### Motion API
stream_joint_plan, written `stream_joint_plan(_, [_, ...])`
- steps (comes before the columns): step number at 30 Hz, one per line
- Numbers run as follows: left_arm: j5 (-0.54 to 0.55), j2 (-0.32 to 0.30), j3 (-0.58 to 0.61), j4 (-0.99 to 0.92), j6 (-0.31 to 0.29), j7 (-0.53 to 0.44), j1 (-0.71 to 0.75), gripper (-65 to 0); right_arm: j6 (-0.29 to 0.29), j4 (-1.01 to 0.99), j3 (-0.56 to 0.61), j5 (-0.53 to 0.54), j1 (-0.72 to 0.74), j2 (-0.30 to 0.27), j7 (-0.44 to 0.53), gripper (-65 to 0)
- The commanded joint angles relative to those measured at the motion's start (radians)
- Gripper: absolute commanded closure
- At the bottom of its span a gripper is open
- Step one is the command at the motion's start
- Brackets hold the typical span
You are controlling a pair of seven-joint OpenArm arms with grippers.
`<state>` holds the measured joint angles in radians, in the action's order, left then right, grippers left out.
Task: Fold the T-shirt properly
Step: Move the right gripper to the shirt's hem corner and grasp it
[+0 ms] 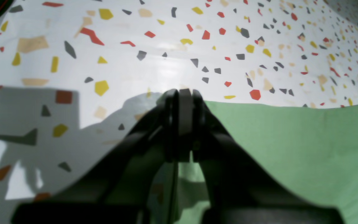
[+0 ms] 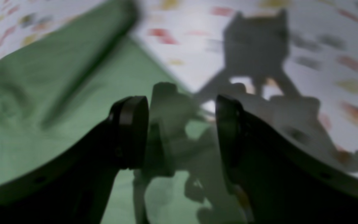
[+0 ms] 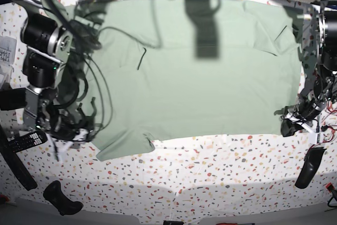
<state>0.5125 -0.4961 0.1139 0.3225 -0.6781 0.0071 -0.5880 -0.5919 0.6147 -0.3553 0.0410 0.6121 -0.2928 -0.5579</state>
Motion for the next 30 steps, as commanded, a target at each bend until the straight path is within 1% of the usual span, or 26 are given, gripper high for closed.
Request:
stream_joint_plan(1, [0.013,-0.017,-0.003,0.014,-0.008,-0.027,-0.030,0.0,-0.010,0.014,-0.002,0.006,0.029,-0.003,0.023,-32.5])
stream_joint_plan(3, [0.013,-0.017,-0.003,0.014,-0.008,-0.027,-0.030,0.0,-0.010,0.014,-0.002,0.002,0.023,0.013,0.034,-32.5])
stream_joint_plan(7, [0.013,-0.017,-0.003,0.014,-0.008,-0.027,-0.030,0.0,-0.007,0.013,-0.002,-0.046,0.011,0.033,0.043,-32.5])
stream_joint_plan(10, [0.013,-0.017,-0.003,0.014,-0.008,-0.027,-0.030,0.0,0.032,0.013,0.005,-0.055,0.009,0.026,0.082,-32.5])
stream_joint_plan(13, [0.013,-0.017,-0.003,0.014,-0.008,-0.030,-0.030,0.0,0.032,0.013,0.005,-0.089,0.013,0.016,0.132,-32.5])
stream_joint_plan(17, [0.013,-0.017,-0.003,0.014,-0.008,-0.057,-0.030,0.0,0.032,0.013,0.005,-0.094,0.011,0.013,0.132,-32.5])
stream_joint_plan(20, [0.013,-0.017,-0.003,0.014,-0.008,-0.056,-0.029,0.0,0.031,0.013,0.005,-0.083,0.027,0.013,0.131,-32.5])
stream_joint_plan(26, [0.013,-0.017,-0.003,0.014,-0.008,-0.057,-0.029,0.0,0.031,0.013,0.005,-0.096,0.090,0.013,0.112,-32.5])
stream_joint_plan(30, [0.013,-0.016,-0.003,0.014,-0.008,-0.057,-0.029,0.0,0.036,0.013,0.005,-0.121,0.075,0.013,0.114,-32.5])
